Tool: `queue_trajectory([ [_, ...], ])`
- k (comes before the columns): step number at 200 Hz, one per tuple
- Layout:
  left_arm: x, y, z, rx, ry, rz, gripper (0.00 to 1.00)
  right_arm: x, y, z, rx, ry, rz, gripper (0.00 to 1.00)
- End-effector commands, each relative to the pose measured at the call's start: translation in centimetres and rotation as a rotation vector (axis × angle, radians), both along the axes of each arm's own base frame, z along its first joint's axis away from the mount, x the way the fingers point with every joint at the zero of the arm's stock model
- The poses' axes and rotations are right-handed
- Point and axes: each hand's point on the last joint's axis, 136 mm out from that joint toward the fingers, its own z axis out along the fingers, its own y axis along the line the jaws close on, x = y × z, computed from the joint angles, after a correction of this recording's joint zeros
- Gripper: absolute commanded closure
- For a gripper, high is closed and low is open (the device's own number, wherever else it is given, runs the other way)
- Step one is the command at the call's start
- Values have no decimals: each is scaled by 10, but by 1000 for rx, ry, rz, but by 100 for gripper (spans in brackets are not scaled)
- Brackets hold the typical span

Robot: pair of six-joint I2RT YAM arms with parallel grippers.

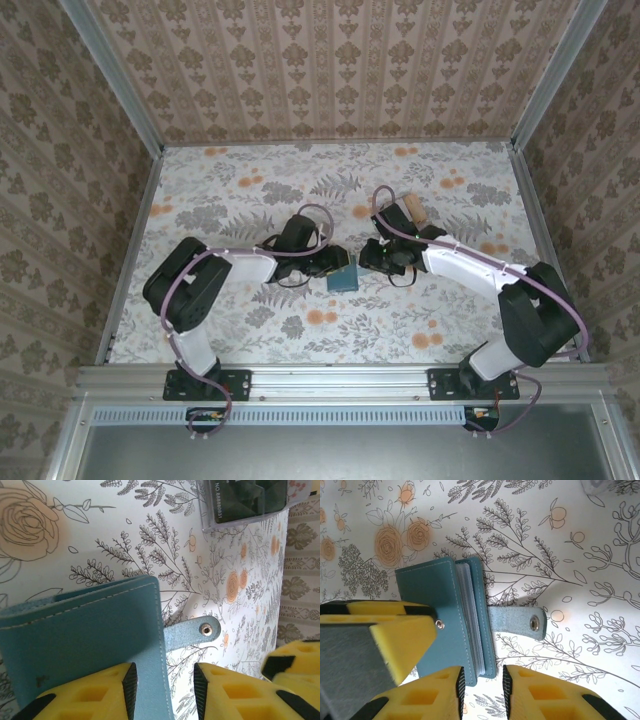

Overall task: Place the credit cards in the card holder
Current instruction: Close the card holder at the center of the table.

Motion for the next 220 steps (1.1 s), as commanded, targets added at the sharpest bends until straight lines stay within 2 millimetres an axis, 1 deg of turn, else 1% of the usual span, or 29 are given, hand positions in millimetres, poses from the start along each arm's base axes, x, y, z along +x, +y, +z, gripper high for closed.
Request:
queue_trajectory([
  [1,-7,-5,-8,3,53,-19,64,-1,-8,1,-37,3,-5,71],
  [25,-11,-5,-3,-10,31,-19,63,-2,-7,-9,-43,34,-8,70],
  [44,-10,0,5,2,-7,-14,61,-1,-4,-8,-34,24,7,70],
  [62,-7,8,14,13,-45,16,60,3,14,-2,42,15,65,78],
  [72,-6,11,18,13,-67,31,59,5,22,-1,71,21,74,84],
  [84,-4,14,21,22,-79,35,59,6,31,-2,112,30,84,87],
  [99,-3,18,20,29,-73,46,66,9,37,-4,137,35,84,90],
  [115,-3,22,22,23,-83,68,68,10,42,-2,164,36,88,92],
  [126,-3,25,18,40,-71,68,71,11,43,0,173,29,82,91],
  [141,-4,30,8,83,-31,72,82,12,39,0,154,25,64,90],
  [150,-5,30,5,80,-20,73,87,12,39,0,155,22,68,90],
  [184,-5,31,-6,99,12,72,91,12,46,4,191,19,76,90],
  [197,-6,28,-11,101,26,60,93,13,50,3,203,30,84,91],
  [220,-9,24,-18,94,47,49,94,15,51,2,200,24,79,90],
])
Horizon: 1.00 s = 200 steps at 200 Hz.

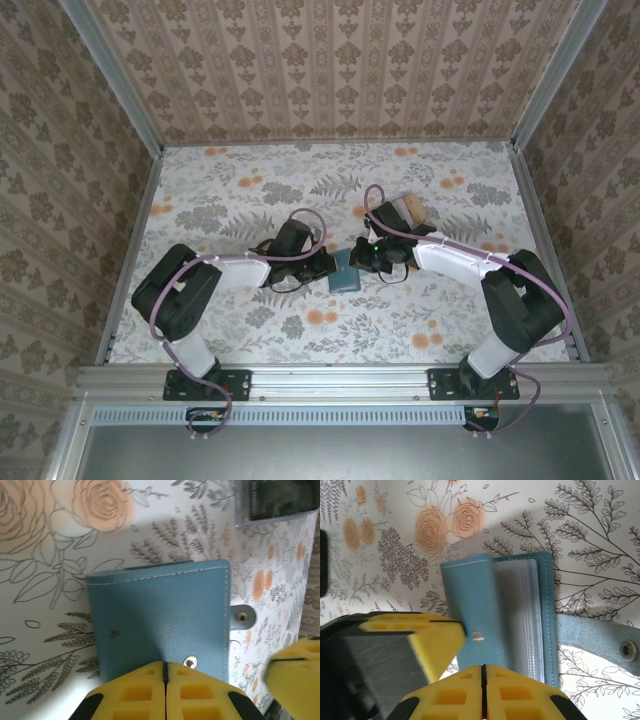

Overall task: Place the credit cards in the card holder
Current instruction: Close the card holder at the center of the table.

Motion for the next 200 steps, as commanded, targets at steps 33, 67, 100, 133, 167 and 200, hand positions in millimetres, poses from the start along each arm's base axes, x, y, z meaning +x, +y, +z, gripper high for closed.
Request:
queue_trajectory([
  [33,1,-7,-7,-17,29,-17,92,6,11,-14,2,39,9,90],
  [67,2,-9,0,-32,11,-25,90,2,4,-39,-42,83,-12,91],
  [100,1,-1,7,-14,-25,-8,83,-9,-19,-62,-175,130,-21,91],
  [133,1,12,9,44,-56,9,73,-21,-28,-82,-214,174,-23,91],
  [167,1,15,6,76,-49,1,65,-22,-29,-87,-221,184,-28,91],
  [200,-1,8,-6,78,-11,-24,66,-18,-27,-83,-215,177,-35,90],
])
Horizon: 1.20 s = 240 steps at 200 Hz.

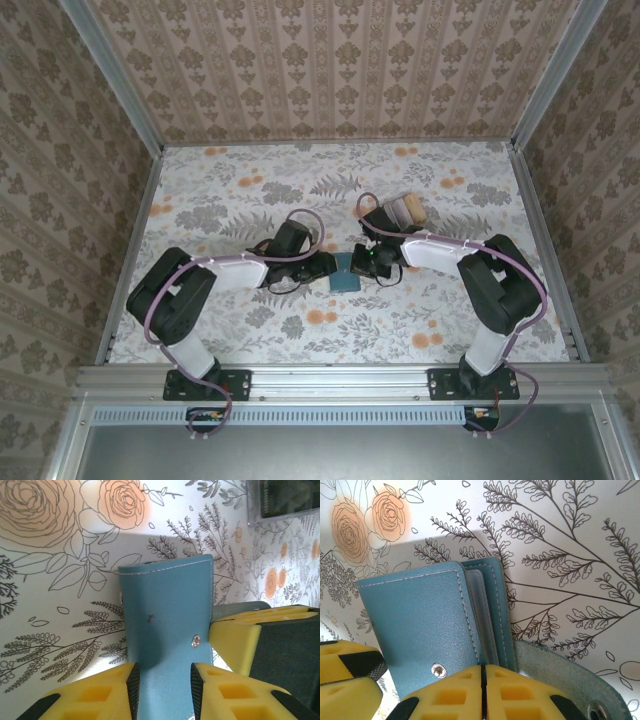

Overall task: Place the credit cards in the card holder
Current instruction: Close the card holder at the center of the table, then close the button on the card holder.

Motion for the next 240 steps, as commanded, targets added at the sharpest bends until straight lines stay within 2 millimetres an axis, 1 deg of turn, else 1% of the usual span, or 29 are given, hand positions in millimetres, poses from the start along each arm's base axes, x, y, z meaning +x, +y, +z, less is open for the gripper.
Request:
queue_trajectory([
  [1,1,-2,-8,26,18,-24,66,-20,-19,-32,-108,92,-14,90],
  [32,2,-6,-15,28,25,-29,70,-17,-15,-24,-92,76,-8,89],
  [74,3,-10,-21,23,37,-34,76,-11,-7,-8,-48,45,2,87],
  [89,2,-11,-23,24,39,-37,76,-9,-4,2,-26,23,9,85],
  [101,2,-11,-24,26,43,-41,76,-6,-4,15,-25,-9,15,83],
  [108,1,-11,-25,28,44,-42,77,-3,-6,24,-35,-35,17,81],
  [121,1,-11,-25,28,45,-42,77,0,-18,39,-83,-75,12,77],
  [134,0,-10,-27,30,46,-39,77,3,-33,47,-154,-103,-1,71],
  [141,0,-10,-26,29,46,-40,77,4,-42,48,-195,-106,-11,69],
  [145,0,-10,-26,27,45,-39,77,1,-48,46,-222,-87,-13,69],
  [161,0,-11,-25,25,42,-40,77,1,-59,44,-262,-69,-20,67],
  [189,1,-12,-25,22,43,-41,77,1,-60,40,-270,-54,-15,67],
  [207,1,-13,-24,18,40,-45,77,-1,-62,34,-273,-28,-12,66],
  [226,1,-13,-24,19,42,-48,77,-4,-63,29,-274,-12,-17,69],
  [240,1,-13,-24,18,44,-45,77,-6,-64,28,-268,-9,-18,73],
])
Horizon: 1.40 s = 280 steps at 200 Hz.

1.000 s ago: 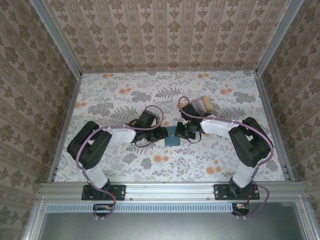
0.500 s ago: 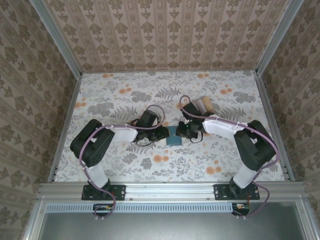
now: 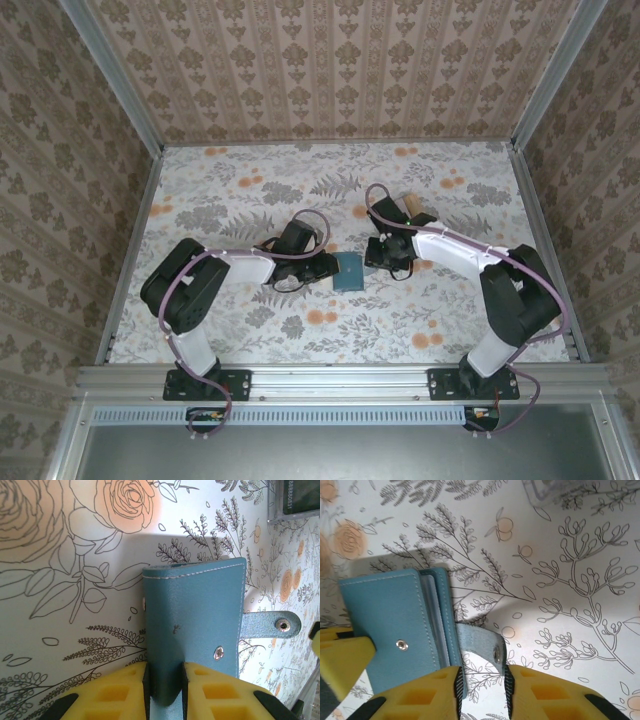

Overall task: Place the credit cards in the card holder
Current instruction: Close the button on the card holder.

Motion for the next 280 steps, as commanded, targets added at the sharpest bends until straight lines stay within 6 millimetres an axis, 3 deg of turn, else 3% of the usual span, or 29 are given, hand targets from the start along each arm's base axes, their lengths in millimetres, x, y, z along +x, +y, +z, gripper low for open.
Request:
queue_trajectory([
  [1,-4,-3,-8,16,13,-23,77,-6,-10,-5,-38,28,-1,74],
  [39,-4,-5,-8,12,16,-23,77,-10,-14,-7,-39,35,-2,81],
  [113,-5,-5,-7,16,13,-29,77,-12,-17,-14,-42,46,-9,72],
  [145,-5,-6,-7,16,14,-30,77,-8,-17,-18,-25,32,-15,80],
  [159,-4,-6,-6,15,11,-31,77,-9,-15,-19,-9,36,-7,88],
  [192,-5,-6,-7,18,13,-33,77,-9,-16,-16,-7,26,-5,93],
  [222,-5,-6,-8,18,15,-35,77,-2,-8,-7,30,-20,30,99],
  [280,-4,-7,-7,14,15,-37,77,-1,26,15,208,-67,149,100],
])
